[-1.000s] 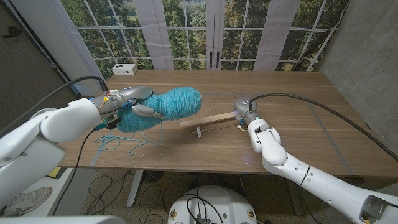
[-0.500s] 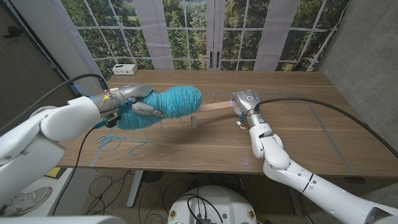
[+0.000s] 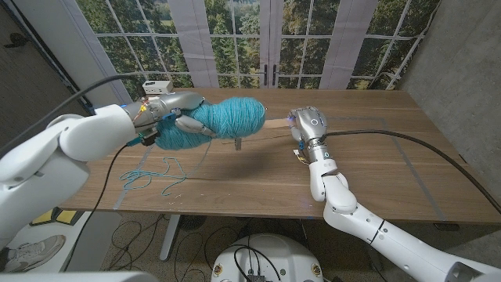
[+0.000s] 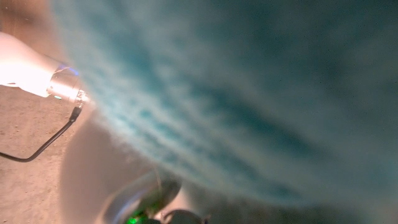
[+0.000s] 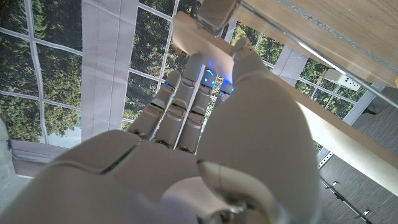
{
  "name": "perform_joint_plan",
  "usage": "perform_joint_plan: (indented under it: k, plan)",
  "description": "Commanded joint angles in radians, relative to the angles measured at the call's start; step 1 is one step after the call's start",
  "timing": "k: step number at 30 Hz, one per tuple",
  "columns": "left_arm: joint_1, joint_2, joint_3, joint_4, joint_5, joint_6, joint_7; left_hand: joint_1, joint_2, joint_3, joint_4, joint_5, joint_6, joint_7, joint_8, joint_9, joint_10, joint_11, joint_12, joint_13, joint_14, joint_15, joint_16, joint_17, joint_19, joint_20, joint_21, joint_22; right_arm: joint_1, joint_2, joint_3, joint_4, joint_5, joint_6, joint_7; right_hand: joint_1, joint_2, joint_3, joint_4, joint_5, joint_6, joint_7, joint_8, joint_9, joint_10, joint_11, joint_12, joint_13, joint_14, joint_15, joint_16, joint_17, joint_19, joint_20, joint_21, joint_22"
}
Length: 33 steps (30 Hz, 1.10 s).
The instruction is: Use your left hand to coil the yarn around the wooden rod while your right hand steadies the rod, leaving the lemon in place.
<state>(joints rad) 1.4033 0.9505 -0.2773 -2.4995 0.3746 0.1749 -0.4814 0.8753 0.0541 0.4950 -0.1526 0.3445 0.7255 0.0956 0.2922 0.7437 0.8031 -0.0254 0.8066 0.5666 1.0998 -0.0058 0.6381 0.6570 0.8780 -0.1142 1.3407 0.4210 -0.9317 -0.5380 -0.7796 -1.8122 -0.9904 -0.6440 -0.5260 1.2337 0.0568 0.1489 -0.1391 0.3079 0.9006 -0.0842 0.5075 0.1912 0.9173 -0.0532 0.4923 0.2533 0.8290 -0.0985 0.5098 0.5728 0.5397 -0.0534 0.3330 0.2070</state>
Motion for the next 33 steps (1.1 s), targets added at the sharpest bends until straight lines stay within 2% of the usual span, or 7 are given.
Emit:
perform_joint_plan:
  k: [1,11,18,23,27,29,33]
  plan:
    - [-0.184,0.092,0.135,-0.021,-0.074,-0.045,0.006,0.044,0.094,0.248,0.239,0.001,0.097,-0.097,0.005,0.003,0.045,-0.081,0.006,0.596,0.262,-0.198,0.163,0.262,-0.004,-0.103,0.031,0.123,0.065,0.057,-0.055,0.101,0.026,-0.008,-0.087,0.070,0.062,-0.006,0.003,0.007,0.124,-0.051,0.010,0.134,0.151,-0.108,0.147,0.189,0.014,-0.141,-0.004,0.008,-0.001,-0.093,0.005,0.006]
    - [-0.336,0.141,0.224,-0.037,-0.068,0.035,0.046,0.043,0.095,0.251,0.241,0.002,0.099,-0.098,0.004,0.005,0.047,-0.081,0.007,0.599,0.261,-0.198,0.166,0.268,-0.001,-0.103,0.038,0.122,0.094,0.086,-0.077,0.179,0.085,0.078,-0.238,0.075,0.063,-0.015,0.007,0.011,0.128,-0.050,0.007,0.135,0.152,-0.110,0.155,0.201,0.020,-0.141,-0.011,0.019,-0.008,-0.095,0.009,0.006]
    - [-0.521,0.172,0.408,-0.022,-0.066,0.091,0.037,0.041,0.094,0.252,0.242,0.002,0.099,-0.098,0.003,0.006,0.048,-0.081,0.007,0.601,0.261,-0.197,0.167,0.271,-0.003,-0.103,0.040,0.118,0.111,0.096,-0.101,0.227,0.091,0.143,-0.349,0.079,0.062,-0.023,0.008,0.013,0.128,-0.053,0.005,0.138,0.149,-0.110,0.159,0.210,0.021,-0.141,-0.017,0.027,-0.023,-0.097,0.007,0.006]
    - [-0.644,0.155,0.505,-0.017,-0.043,0.127,0.035,0.041,0.094,0.251,0.241,0.001,0.100,-0.098,0.001,0.007,0.048,-0.080,0.008,0.604,0.265,-0.198,0.167,0.266,-0.004,-0.103,0.045,0.116,0.126,0.106,-0.121,0.248,0.088,0.173,-0.395,0.081,0.062,-0.028,0.009,0.015,0.133,-0.055,0.004,0.136,0.149,-0.110,0.162,0.215,0.021,-0.142,-0.019,0.033,-0.028,-0.103,0.008,0.007]
    - [-0.687,0.127,0.565,0.001,-0.021,0.122,0.066,0.040,0.094,0.253,0.241,0.002,0.105,-0.100,0.002,0.007,0.049,-0.082,0.009,0.606,0.266,-0.197,0.170,0.271,-0.004,-0.103,0.048,0.115,0.137,0.113,-0.135,0.229,0.083,0.178,-0.384,0.083,0.062,-0.032,0.010,0.016,0.137,-0.055,0.002,0.134,0.151,-0.111,0.162,0.216,0.025,-0.142,-0.019,0.039,-0.029,-0.103,0.010,0.007]
    - [-0.718,0.124,0.614,-0.009,0.050,0.144,0.064,0.040,0.094,0.253,0.242,0.002,0.105,-0.099,0.001,0.007,0.048,-0.080,0.009,0.607,0.266,-0.197,0.170,0.273,-0.004,-0.103,0.049,0.115,0.145,0.121,-0.143,0.229,0.076,0.178,-0.382,0.084,0.062,-0.035,0.010,0.016,0.139,-0.055,0.001,0.132,0.152,-0.112,0.161,0.213,0.026,-0.142,-0.019,0.043,-0.031,-0.103,0.011,0.007]
    - [-0.707,0.094,0.626,0.005,0.067,0.133,0.120,0.040,0.095,0.255,0.243,0.002,0.102,-0.099,0.000,0.008,0.048,-0.081,0.010,0.609,0.265,-0.197,0.171,0.274,-0.004,-0.103,0.051,0.115,0.158,0.139,-0.153,0.236,0.073,0.175,-0.378,0.086,0.062,-0.040,0.011,0.016,0.144,-0.053,-0.002,0.128,0.159,-0.114,0.161,0.211,0.031,-0.142,-0.016,0.053,-0.035,-0.103,0.013,0.008]
